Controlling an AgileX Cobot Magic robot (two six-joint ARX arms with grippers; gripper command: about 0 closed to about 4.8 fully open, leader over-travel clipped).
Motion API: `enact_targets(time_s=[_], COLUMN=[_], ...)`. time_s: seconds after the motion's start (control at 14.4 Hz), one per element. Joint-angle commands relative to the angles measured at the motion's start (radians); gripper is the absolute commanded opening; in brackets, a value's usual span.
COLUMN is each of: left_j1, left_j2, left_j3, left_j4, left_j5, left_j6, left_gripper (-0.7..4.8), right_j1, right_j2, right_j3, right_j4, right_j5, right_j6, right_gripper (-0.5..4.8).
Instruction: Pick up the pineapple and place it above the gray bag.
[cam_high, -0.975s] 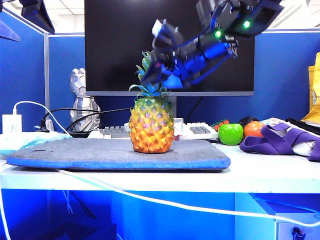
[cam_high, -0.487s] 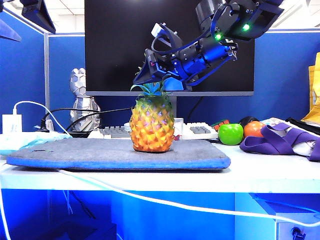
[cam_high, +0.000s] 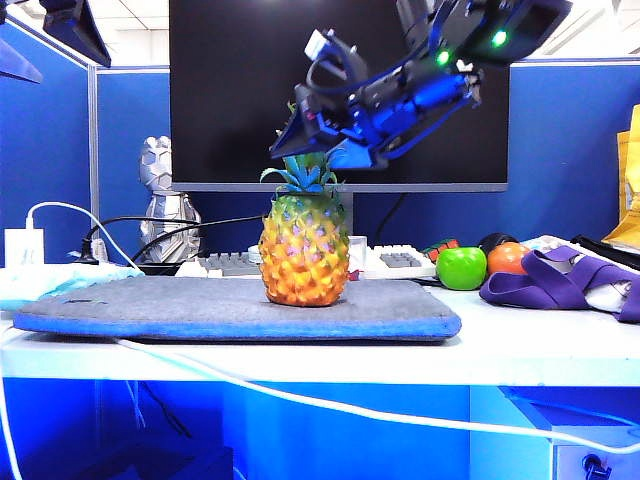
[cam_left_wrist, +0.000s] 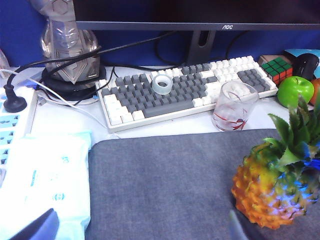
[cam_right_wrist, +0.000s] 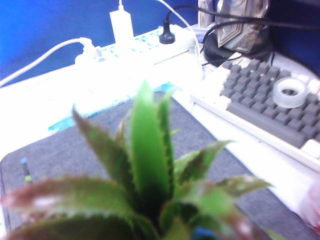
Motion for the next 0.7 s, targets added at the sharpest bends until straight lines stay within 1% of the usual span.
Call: enact_targets(time_s=[0.07, 0.28, 0.49, 0.63, 0.7], left_j1=[0.000, 0.000, 0.000, 0.000, 0.000], left_j2=[-0.001, -0.001, -0.001, -0.001, -0.001], left_j3=[0.005, 0.005, 0.006, 0.006, 0.006], left_j4=[0.009, 0.009, 0.010, 0.010, 0.010], left_j5=[0.008, 0.027, 0.028, 0.030, 0.030], left_j6=[0.000, -0.002, -0.011, -0.011, -0.010], left_gripper=[4.79, 4.79, 4.79, 4.79, 4.79], right_j1=[-0.027, -0.074, -0.093, -0.105, -0.113], right_j2=[-0.036, -0.069, -0.116, -0.175, -0.210], right_j3=[0.005, 0.004, 0.006, 0.017, 0.017], right_j4=[-0.041, -0.087, -0.084, -0.081, -0.083], right_j5=[0.010, -0.031, -0.074, -0.118, -0.112], right_j6=[-0.050, -0.043, -0.035, 0.011, 0.010], right_gripper=[4.79, 4.79, 4.79, 4.79, 4.79])
